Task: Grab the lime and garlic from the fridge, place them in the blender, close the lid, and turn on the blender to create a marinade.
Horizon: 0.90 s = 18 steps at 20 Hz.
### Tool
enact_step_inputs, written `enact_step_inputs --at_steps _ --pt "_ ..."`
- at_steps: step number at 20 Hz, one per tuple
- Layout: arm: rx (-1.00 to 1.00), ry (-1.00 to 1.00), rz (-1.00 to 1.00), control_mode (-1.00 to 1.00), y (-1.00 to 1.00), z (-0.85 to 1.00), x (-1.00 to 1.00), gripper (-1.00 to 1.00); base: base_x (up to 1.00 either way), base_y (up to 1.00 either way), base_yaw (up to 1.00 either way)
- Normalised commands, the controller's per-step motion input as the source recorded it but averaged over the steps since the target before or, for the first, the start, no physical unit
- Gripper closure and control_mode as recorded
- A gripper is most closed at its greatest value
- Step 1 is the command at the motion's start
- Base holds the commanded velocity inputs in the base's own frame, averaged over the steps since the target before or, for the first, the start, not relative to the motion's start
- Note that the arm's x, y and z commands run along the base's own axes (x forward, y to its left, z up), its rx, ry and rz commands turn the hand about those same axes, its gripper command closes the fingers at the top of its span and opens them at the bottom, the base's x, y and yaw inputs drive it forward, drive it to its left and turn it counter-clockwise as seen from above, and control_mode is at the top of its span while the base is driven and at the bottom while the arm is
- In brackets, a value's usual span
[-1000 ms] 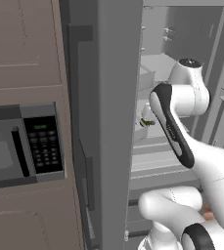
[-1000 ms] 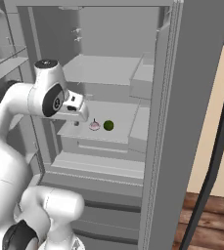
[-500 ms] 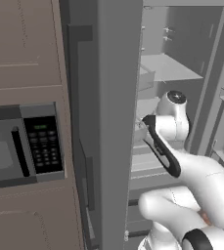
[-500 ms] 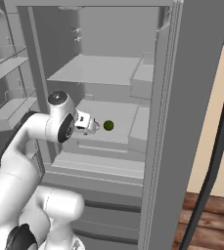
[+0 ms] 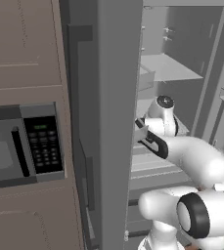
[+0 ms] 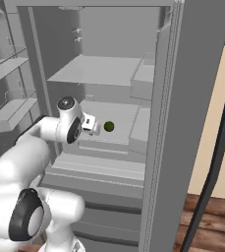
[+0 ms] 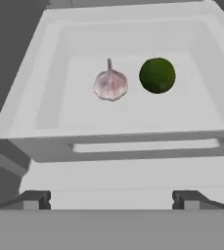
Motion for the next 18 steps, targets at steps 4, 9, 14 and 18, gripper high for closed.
enact_step_inputs --at_steps 4,9,14,18 --pt "0.00 0.16 0.00 -1.00 0.00 0.00 0.56 -1.00 0.00 0.00 0.00" --pt "0.00 0.03 0.00 -1.00 0.03 -0.13 0.34 -1.00 0.00 0.00 0.00" --pt "0.03 0.11 0.00 -1.00 0.00 -0.32 0.48 -1.00 0.00 0.00 0.00" --pt "0.01 0.10 0.00 -1.00 0.00 -0.24 0.42 -1.00 0.00 0.00 0.00"
